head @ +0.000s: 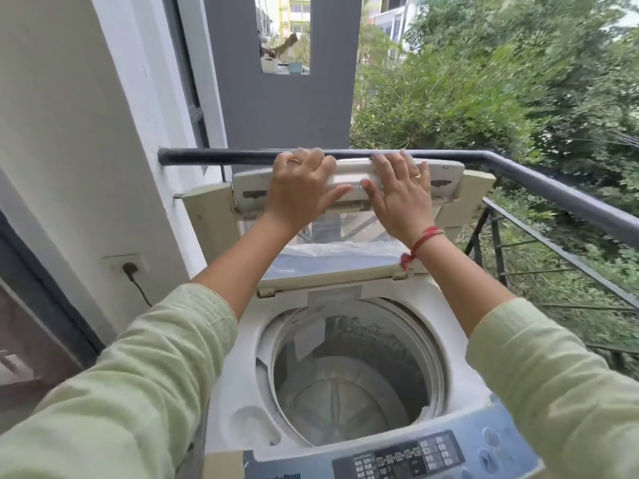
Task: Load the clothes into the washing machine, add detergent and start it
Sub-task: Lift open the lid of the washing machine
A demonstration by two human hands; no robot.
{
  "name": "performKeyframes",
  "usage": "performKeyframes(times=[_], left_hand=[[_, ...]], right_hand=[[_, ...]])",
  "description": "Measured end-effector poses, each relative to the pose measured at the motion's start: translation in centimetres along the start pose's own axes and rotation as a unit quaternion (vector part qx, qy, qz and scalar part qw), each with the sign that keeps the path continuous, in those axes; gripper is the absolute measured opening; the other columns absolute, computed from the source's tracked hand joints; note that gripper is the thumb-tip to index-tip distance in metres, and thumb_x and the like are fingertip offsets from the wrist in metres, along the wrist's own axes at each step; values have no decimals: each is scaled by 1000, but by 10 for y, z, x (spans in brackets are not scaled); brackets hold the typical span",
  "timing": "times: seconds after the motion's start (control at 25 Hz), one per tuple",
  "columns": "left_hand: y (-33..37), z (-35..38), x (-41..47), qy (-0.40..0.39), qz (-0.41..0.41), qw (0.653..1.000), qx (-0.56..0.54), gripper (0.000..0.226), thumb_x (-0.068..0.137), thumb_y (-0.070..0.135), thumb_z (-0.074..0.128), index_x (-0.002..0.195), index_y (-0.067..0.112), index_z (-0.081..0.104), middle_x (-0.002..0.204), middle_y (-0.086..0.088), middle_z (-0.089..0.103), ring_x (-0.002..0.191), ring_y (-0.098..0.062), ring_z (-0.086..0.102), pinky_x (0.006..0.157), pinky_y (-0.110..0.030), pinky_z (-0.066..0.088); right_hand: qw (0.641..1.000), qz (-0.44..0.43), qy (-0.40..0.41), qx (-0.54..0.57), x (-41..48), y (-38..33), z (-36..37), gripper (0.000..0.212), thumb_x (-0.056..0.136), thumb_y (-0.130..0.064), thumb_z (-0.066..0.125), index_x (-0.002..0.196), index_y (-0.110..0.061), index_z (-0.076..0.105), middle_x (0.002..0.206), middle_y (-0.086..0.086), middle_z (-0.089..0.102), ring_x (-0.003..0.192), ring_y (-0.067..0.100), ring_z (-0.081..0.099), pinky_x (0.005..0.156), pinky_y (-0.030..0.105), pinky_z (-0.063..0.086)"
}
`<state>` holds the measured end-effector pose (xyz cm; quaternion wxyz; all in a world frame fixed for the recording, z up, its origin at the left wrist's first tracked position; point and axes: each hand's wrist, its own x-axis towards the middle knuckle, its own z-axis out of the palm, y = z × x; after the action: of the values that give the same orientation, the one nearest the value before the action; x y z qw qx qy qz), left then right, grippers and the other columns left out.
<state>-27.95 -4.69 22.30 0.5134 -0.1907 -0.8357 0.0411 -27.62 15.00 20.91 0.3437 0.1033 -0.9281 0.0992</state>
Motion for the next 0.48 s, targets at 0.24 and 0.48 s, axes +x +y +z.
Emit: performKeyframes(times=[0.24, 0.48], left_hand=[[-3, 42, 6, -156, -99, 981, -54, 58, 95, 40, 37, 144, 10, 31, 146, -10, 38, 139, -30, 30, 115, -47, 15], [-16, 61, 15, -256, -115, 957, -73, 76, 93, 49, 37, 150, 17, -3, 159, -7, 1, 145, -31, -6, 116, -45, -2]], right_hand=[[991, 87, -92, 37, 53, -16, 26, 58, 97, -55, 17, 148, -28, 20, 158, 1, 15, 147, 24, 5, 117, 49, 11], [982, 82, -167, 28, 78, -14, 38, 60, 96, -56, 15, 150, -29, 9, 160, 0, 4, 147, 24, -2, 116, 53, 6]])
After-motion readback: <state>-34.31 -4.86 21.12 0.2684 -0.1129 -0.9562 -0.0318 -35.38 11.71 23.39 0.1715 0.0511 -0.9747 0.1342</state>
